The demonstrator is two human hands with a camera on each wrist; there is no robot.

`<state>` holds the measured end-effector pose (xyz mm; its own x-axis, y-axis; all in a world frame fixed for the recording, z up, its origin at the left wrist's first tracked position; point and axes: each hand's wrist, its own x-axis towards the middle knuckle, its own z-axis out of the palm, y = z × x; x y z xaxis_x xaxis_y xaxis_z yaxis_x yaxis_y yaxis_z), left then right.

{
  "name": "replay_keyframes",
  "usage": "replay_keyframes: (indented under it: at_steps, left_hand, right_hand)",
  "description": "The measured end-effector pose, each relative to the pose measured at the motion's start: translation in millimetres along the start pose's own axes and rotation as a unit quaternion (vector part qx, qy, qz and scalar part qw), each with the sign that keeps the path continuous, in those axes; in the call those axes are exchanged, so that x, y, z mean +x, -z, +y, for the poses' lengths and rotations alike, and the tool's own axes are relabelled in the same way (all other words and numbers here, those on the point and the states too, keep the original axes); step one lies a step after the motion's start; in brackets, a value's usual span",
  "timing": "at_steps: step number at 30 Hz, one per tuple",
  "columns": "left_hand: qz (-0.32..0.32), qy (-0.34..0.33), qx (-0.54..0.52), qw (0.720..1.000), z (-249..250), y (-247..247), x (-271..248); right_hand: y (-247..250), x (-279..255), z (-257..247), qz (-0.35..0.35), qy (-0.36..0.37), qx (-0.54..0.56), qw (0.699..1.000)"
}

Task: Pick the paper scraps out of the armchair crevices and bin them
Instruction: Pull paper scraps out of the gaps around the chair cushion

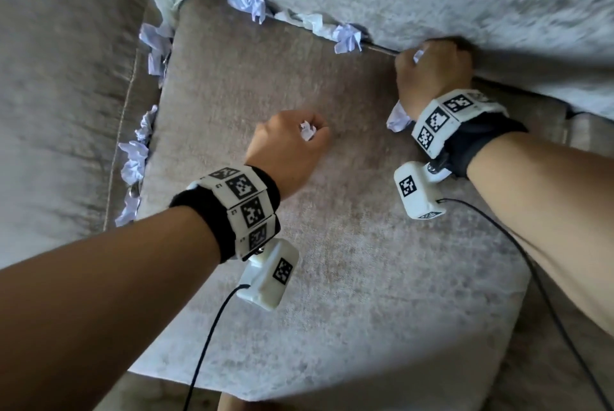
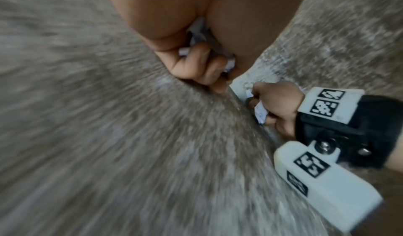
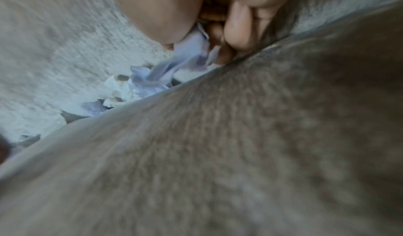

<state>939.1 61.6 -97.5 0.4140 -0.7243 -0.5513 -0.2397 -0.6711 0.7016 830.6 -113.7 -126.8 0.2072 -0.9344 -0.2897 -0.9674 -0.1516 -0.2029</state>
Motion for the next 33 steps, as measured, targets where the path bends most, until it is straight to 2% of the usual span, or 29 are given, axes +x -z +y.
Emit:
replay_keyframes:
  at_steps: [3,5,10,19,26,30,33]
  left_hand:
    - [0.031,-0.018,0.048,0.998,20.1,1.8,20.7]
    - [0.047,-0.044,0.093,0.994,30.4,0.2,36.7]
    - [0.083,-0.163,0.174,0.968,48.5,-11.6,61.8]
    - [0.087,-0.129,0.352,0.923,57.8,-25.1,83.3]
    - [0.067,-0.065,0.356,0.930,59.1,-32.5,102.5]
    - [0.102,-0.062,0.361,0.925,58.3,-29.2,101.2]
    - [0.128,-0.027,0.350,0.928,59.3,-33.7,93.2]
  right_hand:
    - [8.8,-9.2,6.3,-0.018,0.056,0.024,0.998]
    - [14.4,-14.8,13.4,-0.018,0.065,0.049,0.996]
    - [36.4,-31.5,30.9,-0.042,0.020,0.109,0.993]
    - [47.0,-33.9,60.5,-0.063,0.016,0.159,0.985]
    - [34.8,-40.1,76.4,-0.048,0.009,0.163,0.985]
    - [36.7,-39.7,76.5,-0.062,0.015,0.164,0.984]
    - [37.3,-37.9,73.6,-0.064,0.024,0.163,0.984]
